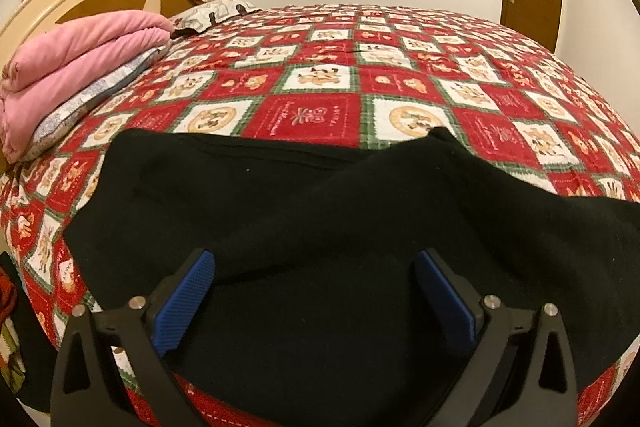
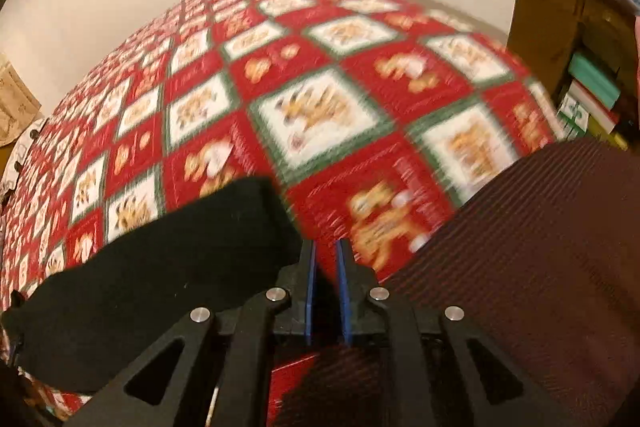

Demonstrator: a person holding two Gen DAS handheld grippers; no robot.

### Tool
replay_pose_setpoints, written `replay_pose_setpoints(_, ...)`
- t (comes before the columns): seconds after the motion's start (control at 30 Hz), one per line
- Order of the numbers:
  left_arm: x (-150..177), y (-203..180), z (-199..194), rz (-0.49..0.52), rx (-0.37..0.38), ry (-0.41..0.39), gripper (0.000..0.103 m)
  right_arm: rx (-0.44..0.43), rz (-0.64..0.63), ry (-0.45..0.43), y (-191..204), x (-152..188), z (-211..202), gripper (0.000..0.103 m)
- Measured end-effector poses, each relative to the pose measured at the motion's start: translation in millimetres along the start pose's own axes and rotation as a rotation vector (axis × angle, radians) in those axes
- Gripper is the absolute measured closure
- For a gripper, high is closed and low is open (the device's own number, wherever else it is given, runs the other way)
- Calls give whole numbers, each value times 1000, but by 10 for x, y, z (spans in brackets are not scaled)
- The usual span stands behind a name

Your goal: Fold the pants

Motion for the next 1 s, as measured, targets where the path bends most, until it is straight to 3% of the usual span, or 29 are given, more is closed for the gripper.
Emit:
replay_pose_setpoints(0.03, 4, -1, 9, -5, 3, 2, 0, -23, 3, 0, 10, -9, -14, 90)
replay_pose_setpoints(0.07, 9, -2, 16, -10, 5, 2, 0, -66, 7, 8, 36, -14, -26, 82)
replay_pose_setpoints(0.17, 17, -5, 33, -32, 10, 5, 0, -83, -16, -6, 121, -40, 11, 40)
replay_pose_setpoints(0.2, 18, -5, 31, -36, 9, 5, 0, -77, -33, -18, 156, -52, 35, 38)
replay_pose_setpoints(0.33, -19, -5, -72, -24, -10, -15, 0, -72, -56, 63, 287, 27, 307, 38)
replay_pose_setpoints(0.43, -76, -44, -196, 9, -6, -73, 0, -15, -176, 72, 462, 103, 370, 38)
replay_pose_setpoints(0.53, -35, -110, -145, 45, -5, -57, 0, -28, -137, 84, 447, 113, 349, 43)
replay_pose_setpoints(0.63, 66, -142, -44, 33, 9, -30, 0, -41, -141, 96, 420, 149, 324, 58)
replay_pose_setpoints(0.67, 75, -123, -42, 10, 21, -35, 0, -69, -143, 109, 442, 181, 305, 74)
replay_pose_setpoints(0.7, 84, -102, -25, -14, 40, -22, 0, -88, -133, 118, 456, 200, 288, 79)
replay_pose_setpoints(0.77, 89, -87, -16, -41, 64, -12, 0, -84, -139, 105, 479, 207, 220, 85)
replay_pose_setpoints(1.0, 110, -124, -42, -28, 66, -6, 0, -130, -94, 4, 710, 117, -285, 87)
Point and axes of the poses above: each gripper's, at about its wrist camera, not at the fingertips, and z roughly the way its jaws point, y to its left, x to its underside, the point moved 9 cm from there along z, roughly the way its jaws point, and after that the axes turned 1 degree about y, right-handed, at the moved point
